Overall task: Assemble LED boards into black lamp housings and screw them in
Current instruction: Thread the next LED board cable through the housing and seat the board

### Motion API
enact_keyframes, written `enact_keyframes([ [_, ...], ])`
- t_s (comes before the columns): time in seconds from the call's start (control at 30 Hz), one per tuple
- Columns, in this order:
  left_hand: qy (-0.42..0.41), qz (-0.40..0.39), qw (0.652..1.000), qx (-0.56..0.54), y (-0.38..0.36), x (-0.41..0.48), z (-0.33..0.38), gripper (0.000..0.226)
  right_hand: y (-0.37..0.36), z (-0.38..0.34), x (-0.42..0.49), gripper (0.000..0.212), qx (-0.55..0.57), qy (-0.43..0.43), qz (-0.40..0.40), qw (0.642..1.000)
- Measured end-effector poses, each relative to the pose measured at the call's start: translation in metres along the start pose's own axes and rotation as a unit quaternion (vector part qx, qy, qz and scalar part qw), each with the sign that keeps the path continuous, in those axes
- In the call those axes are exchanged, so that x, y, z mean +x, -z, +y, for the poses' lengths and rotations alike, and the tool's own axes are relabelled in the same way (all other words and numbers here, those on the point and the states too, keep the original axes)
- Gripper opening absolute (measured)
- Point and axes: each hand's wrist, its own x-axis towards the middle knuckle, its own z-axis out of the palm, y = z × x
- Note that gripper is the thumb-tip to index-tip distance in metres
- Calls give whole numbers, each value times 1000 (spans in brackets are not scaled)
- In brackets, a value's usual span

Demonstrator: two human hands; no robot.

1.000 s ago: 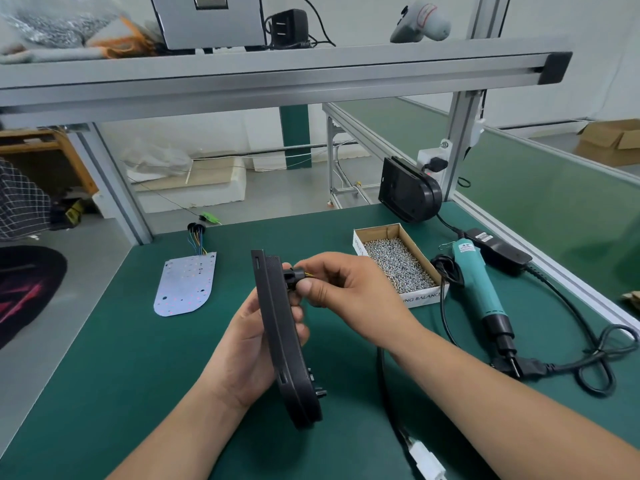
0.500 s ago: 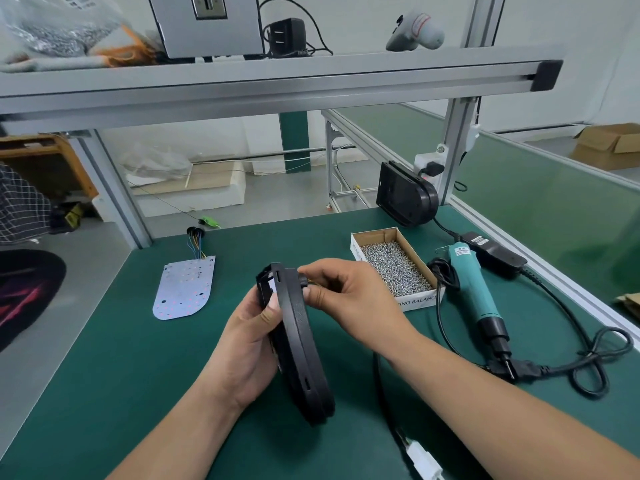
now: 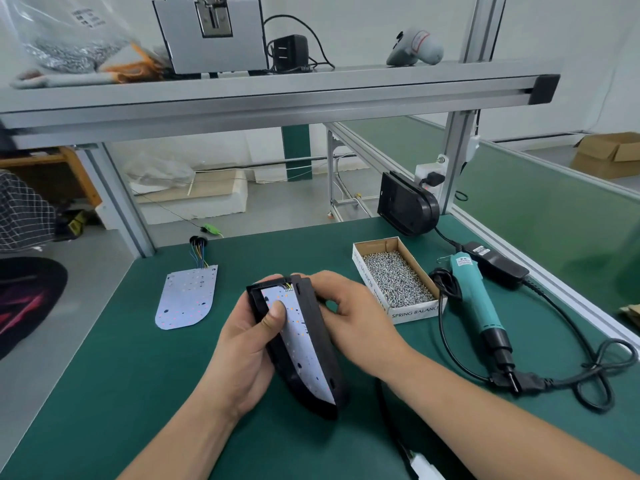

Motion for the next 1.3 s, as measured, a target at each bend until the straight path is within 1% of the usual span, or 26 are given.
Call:
enact_keyframes([
  [0.07, 2, -3, 1000, 8, 0, 0, 2, 47, 5, 4, 3, 23, -35, -6, -15, 999],
  [0.1, 5, -5, 1000, 13, 1, 0, 3, 45, 7, 5, 5, 18, -44, -24, -19, 999],
  [0.17, 19, -5, 999, 28, 2, 0, 6, 42, 13, 6, 8, 17, -26, -75, -32, 996],
  [0.27, 53, -6, 998, 41, 4, 0, 8, 41, 19, 8, 9, 19, 22, -104, -52, 993],
  [0.4, 89, -39, 994, 50, 5, -2, 11, 39, 20, 17, 6, 31, 137, -143, -70, 978],
  [0.47, 98, -40, 993, 55, 5, -2, 14, 43, 22, 22, 6, 34, 216, -184, -54, 957],
  [0.53, 106, -21, 992, 64, 7, -2, 16, 45, 26, 25, 5, 36, 274, -232, -36, 933],
  [0.57, 108, -16, 991, 74, 6, -3, 16, 44, 29, 27, 5, 47, 267, -245, -42, 931],
  [0.63, 114, -17, 989, 95, 4, -4, 16, 39, 31, 27, 4, 78, 169, -250, -63, 951],
  [0.67, 116, -21, 988, 102, 3, -4, 16, 37, 30, 24, 3, 90, 121, -243, -70, 960],
  [0.7, 118, -24, 987, 106, 2, -4, 15, 36, 29, 21, 3, 98, 91, -238, -68, 965],
  [0.73, 119, -27, 987, 107, 1, -5, 15, 35, 27, 20, 3, 99, 84, -236, -57, 967],
  [0.77, 118, -30, 987, 107, 0, -5, 16, 34, 25, 17, 3, 92, 98, -234, -40, 966],
  [0.83, 113, -35, 987, 106, -1, -6, 17, 33, 21, 13, 3, 68, 136, -242, -22, 960],
  [0.97, 117, -19, 986, 115, -3, -7, 18, 27, 16, 12, 2, 47, 182, -234, -27, 955],
  [1.07, 114, -8, 986, 123, -5, -7, 19, 31, 16, 12, 1, 46, 203, -221, -14, 954],
  [1.13, 111, -7, 987, 119, -5, -8, 20, 32, 17, 12, 1, 45, 215, -225, -21, 950],
  [1.23, 102, -2, 985, 140, -7, -10, 20, 26, 21, 7, 4, 39, 219, -273, -41, 936],
  [1.3, 109, -4, 982, 154, -9, -12, 19, 24, 23, 6, 5, 37, 196, -289, -39, 936],
])
